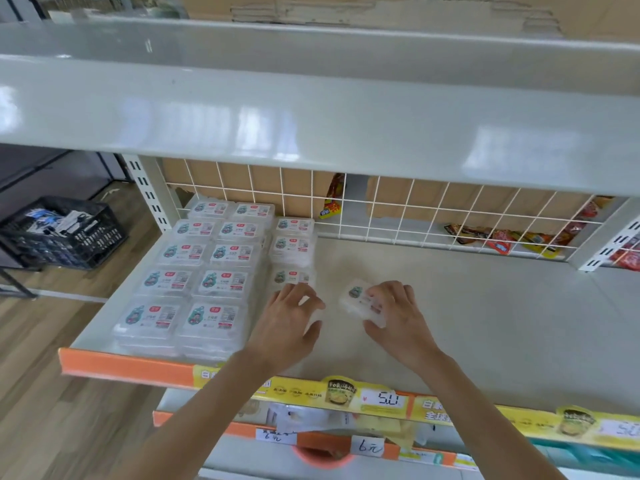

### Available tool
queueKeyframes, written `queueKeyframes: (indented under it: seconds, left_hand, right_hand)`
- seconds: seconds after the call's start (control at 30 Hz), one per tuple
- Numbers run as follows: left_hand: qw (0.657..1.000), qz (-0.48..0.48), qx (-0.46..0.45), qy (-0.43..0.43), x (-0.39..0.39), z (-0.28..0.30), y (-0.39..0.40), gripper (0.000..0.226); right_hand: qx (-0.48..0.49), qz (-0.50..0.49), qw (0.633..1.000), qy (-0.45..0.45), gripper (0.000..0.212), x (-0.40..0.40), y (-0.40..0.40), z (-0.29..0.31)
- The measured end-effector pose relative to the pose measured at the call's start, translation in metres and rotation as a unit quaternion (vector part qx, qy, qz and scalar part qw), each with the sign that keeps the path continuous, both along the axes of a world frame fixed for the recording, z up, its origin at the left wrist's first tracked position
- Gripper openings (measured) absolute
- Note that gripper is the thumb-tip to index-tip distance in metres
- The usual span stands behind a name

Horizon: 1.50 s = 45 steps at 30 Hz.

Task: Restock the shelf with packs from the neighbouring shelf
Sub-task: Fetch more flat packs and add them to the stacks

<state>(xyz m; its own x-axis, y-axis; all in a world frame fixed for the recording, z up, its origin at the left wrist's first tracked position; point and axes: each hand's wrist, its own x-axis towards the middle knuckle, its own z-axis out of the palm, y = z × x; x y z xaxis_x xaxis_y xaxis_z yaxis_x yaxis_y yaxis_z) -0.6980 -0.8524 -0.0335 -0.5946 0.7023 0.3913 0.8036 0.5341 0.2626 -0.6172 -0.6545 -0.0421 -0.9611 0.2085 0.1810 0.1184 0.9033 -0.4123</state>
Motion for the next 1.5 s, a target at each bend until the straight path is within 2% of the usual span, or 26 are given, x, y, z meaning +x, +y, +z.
queueKeyframes:
  seconds: [0.17, 0.27, 0.4, 0.6, 0.7, 0.8, 0.93, 1.03, 1.37, 1.5]
  left_hand:
    - [0.997, 0.069, 0.042, 0.005, -0.021, 0.016, -0.035, 0.021]
    - [0.995, 0.095, 0.022, 0.006, -0.026, 0.016, -0.058, 0.022]
    - [0.995, 0.080, -0.038, 0.036, -0.021, 0.010, -0.068, 0.030]
    - [0.996, 0.056, -0.044, 0.056, -0.020, 0.011, -0.066, 0.028]
    - [0.998, -0.011, -0.017, 0.059, -0.014, 0.013, -0.058, 0.025]
    - [0.994, -0.098, -0.015, 0.056, -0.003, 0.006, -0.039, 0.031]
    - [0.982, -0.180, -0.046, 0.038, 0.019, -0.012, -0.001, 0.030]
    - [0.968, -0.240, -0.071, 0.028, 0.044, -0.020, 0.033, 0.028]
    - [0.934, -0.350, -0.062, 0.033, 0.184, -0.001, 0.193, 0.033]
    - [0.916, -0.397, -0.064, -0.002, 0.258, -0.011, 0.250, 0.035]
  right_hand:
    - [0.022, 0.123, 0.990, 0.069, 0.044, -0.037, -0.041, 0.012]
    - [0.035, 0.160, 0.984, 0.072, 0.041, -0.067, -0.062, 0.012]
    - [0.018, 0.136, 0.989, 0.051, 0.038, -0.091, -0.079, 0.010]
    - [0.023, 0.089, 0.995, 0.046, 0.047, -0.081, -0.082, 0.009]
    - [0.036, 0.054, 0.997, 0.051, 0.042, -0.053, -0.077, 0.005]
    - [0.079, 0.033, 0.994, 0.061, 0.030, -0.014, -0.069, -0.003]
    - [0.120, -0.001, 0.992, 0.029, 0.032, 0.051, -0.045, -0.015]
    - [0.120, -0.051, 0.991, 0.029, 0.025, 0.102, -0.018, -0.016]
    - [0.092, -0.191, 0.977, 0.024, 0.029, 0.277, 0.090, 0.007]
    - [0.092, -0.243, 0.966, 0.012, 0.027, 0.343, 0.128, 0.002]
